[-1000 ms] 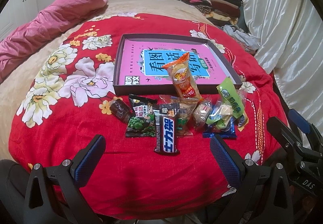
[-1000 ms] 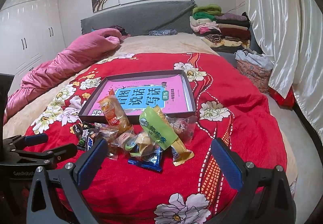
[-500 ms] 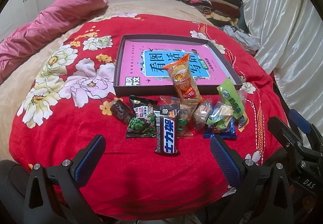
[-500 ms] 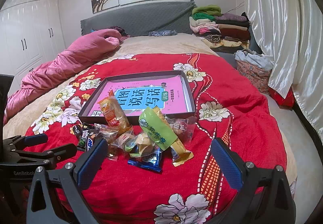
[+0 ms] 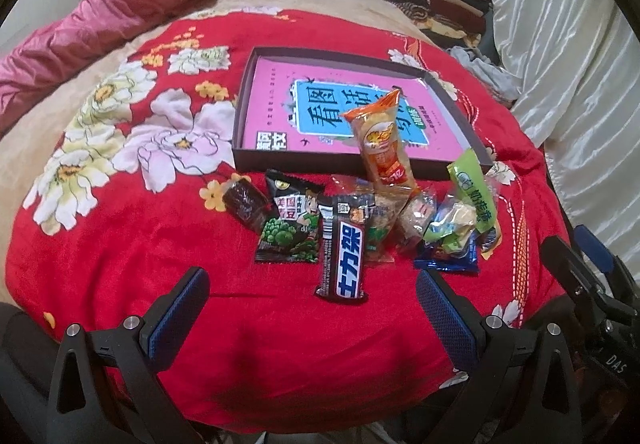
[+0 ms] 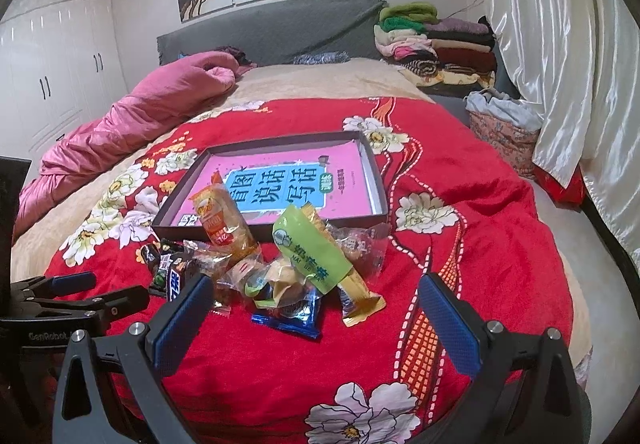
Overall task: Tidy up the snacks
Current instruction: 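Grasp the dark chocolate bar with the left gripper while the right grasps the green milk-candy bag, then lift both held snacks and carry them over the tray onto the pink book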
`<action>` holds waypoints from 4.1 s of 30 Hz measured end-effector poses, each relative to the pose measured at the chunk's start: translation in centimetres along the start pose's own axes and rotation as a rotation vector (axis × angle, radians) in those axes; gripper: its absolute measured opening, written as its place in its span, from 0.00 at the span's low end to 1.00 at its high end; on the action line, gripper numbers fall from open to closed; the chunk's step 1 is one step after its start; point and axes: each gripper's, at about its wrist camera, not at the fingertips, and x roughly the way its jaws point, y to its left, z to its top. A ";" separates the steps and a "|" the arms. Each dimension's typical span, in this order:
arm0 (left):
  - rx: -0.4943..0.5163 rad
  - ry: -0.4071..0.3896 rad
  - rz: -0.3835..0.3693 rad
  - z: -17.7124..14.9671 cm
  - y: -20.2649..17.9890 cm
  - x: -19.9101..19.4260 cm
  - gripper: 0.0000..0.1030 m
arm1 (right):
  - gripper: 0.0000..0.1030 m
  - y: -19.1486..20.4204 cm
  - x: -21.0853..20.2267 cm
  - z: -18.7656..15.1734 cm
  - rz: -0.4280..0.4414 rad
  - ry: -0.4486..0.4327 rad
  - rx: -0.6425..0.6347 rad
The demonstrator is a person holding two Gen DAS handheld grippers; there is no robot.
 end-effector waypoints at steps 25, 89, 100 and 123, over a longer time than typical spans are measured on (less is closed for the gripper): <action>0.017 0.094 -0.085 0.6 -1.0 5.0 0.58 | 0.80 -1.1 8.2 -0.8 0.140 0.244 0.172; -0.045 0.002 -0.202 2.6 1.3 2.1 0.29 | 0.36 0.1 9.9 1.6 0.294 0.130 0.011; -0.073 -0.053 -0.178 4.2 2.7 1.0 0.29 | 0.34 -2.9 6.8 3.8 0.306 -0.028 0.108; -0.102 -0.112 -0.136 9.4 3.8 3.2 0.29 | 0.34 -6.1 8.6 5.9 0.216 -0.081 0.095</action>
